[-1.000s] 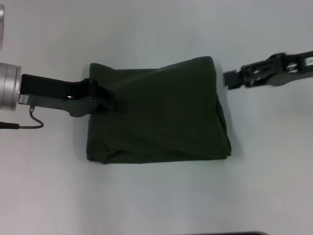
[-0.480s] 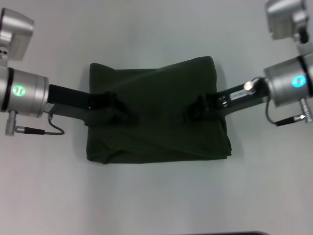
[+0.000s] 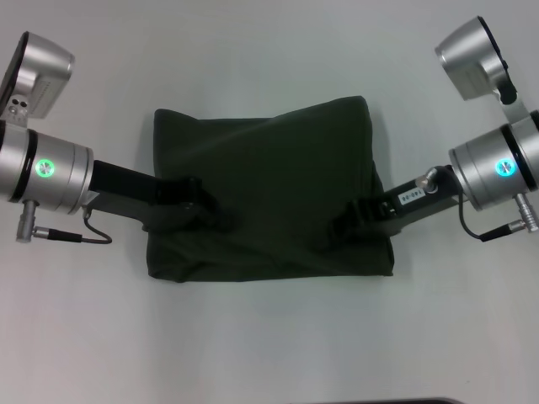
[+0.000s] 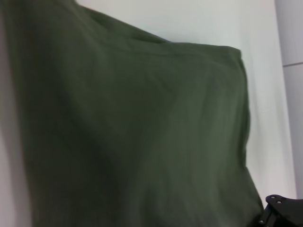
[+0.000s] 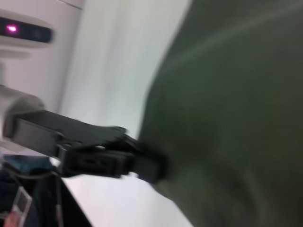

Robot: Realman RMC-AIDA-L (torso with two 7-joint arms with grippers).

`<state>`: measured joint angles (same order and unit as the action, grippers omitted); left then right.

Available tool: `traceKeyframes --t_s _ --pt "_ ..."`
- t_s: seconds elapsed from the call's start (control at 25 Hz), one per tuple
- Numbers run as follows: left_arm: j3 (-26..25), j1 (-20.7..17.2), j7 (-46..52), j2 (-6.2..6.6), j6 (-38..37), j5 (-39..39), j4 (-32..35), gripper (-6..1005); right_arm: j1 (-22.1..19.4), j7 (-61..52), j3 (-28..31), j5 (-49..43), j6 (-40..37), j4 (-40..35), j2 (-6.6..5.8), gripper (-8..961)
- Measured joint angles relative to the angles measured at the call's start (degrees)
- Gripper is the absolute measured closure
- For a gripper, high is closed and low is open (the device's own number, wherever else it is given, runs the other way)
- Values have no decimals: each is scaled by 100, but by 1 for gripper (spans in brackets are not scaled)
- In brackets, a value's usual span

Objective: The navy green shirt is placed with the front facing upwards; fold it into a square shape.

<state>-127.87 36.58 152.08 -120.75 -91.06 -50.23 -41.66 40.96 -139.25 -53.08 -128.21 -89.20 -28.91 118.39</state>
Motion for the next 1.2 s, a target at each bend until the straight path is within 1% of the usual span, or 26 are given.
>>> traceKeyframes --t_s 0.2,0.52,0.64,0.68,0.76,0.88,1.0,1.2 --pt "10 70 40 44 250 251 175 958 -65 -173 5 -410 414 4 -94 951" --pt "6 120 48 17 305 555 192 958 -72 -278 -10 -634 691 -9 -115 949" --pt "-141 67 -53 33 36 426 -16 957 -94 -287 67 -586 404 -248 -124 948" --pt "-258 13 -106 40 -181 290 -231 957 -132 -287 133 -556 218 -413 -124 947" --pt "-338 -31 -113 46 -368 185 -435 957 -211 -287 362 -507 -130 -808 -139 947" --pt "-379 -21 -41 54 -517 139 -645 957 -246 -278 730 -498 -464 -1145 -209 945" --pt "-381 83 4 56 -463 140 -632 957 -183 -175 894 -497 -472 -1243 -273 944" --pt "-363 378 18 35 -186 167 -383 958 66 -24 914 -490 -239 -1254 -298 944"
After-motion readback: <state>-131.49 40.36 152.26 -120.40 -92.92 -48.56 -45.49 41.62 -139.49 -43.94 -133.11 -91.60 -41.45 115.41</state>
